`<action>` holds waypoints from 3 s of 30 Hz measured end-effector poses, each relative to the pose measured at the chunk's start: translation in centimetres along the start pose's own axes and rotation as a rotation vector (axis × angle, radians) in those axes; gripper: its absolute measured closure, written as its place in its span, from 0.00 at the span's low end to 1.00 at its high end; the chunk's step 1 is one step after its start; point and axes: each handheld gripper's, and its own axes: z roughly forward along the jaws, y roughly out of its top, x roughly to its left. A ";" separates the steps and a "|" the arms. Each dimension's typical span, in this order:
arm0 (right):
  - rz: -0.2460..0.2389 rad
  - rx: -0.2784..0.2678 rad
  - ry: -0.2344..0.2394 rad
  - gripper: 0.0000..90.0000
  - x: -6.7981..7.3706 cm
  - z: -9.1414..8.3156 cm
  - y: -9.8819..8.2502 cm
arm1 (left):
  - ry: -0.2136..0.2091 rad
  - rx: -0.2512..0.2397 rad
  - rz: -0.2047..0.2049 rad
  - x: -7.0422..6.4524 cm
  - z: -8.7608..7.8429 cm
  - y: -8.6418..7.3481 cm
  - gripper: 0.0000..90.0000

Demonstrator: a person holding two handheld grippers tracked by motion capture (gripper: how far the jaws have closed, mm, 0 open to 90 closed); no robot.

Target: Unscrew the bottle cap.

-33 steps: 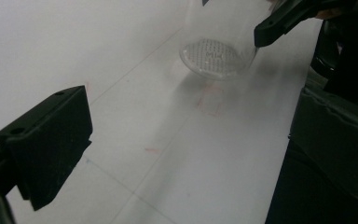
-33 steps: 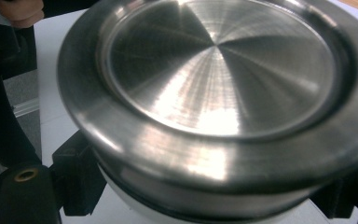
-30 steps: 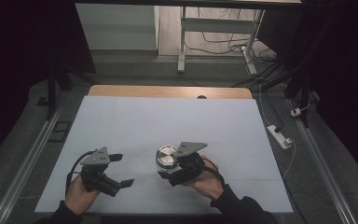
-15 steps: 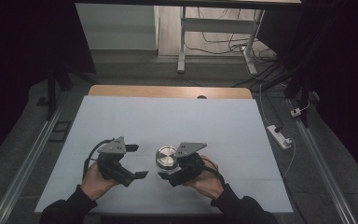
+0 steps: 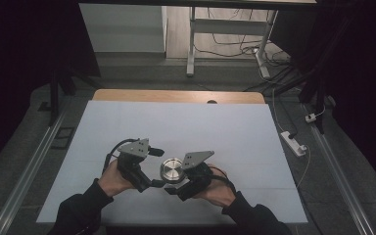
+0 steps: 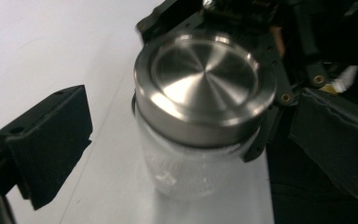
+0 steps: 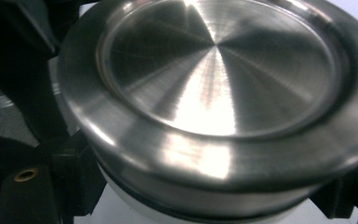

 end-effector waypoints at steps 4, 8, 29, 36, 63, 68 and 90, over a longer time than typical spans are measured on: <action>-0.036 0.014 0.042 0.16 0.3 0.1 0.1 | -0.054 0.003 0.039 0.4 0.4 0.4 0.04; -0.057 0.019 0.056 0.16 0.4 0.2 0.1 | -0.114 0.029 0.104 0.1 1.1 0.9 0.06; 0.022 0.017 -0.161 0.16 -0.6 -0.1 0.3 | 0.282 0.028 -0.093 -1.9 3.5 2.7 0.22; 0.069 -0.004 -0.224 0.16 -0.6 -0.2 0.4 | 0.305 -0.018 -0.141 -1.7 3.4 2.9 0.15; -0.082 0.004 0.044 0.16 0.5 -0.1 0.7 | 0.015 0.066 0.111 -1.6 1.0 2.1 0.21; -0.040 0.006 -0.039 0.16 0.0 -0.3 0.7 | 0.147 0.052 0.029 -1.8 1.8 2.6 0.22; 0.071 -0.037 -0.151 0.16 -1.0 -0.8 0.7 | 0.203 0.021 -0.038 -1.5 0.3 3.2 0.02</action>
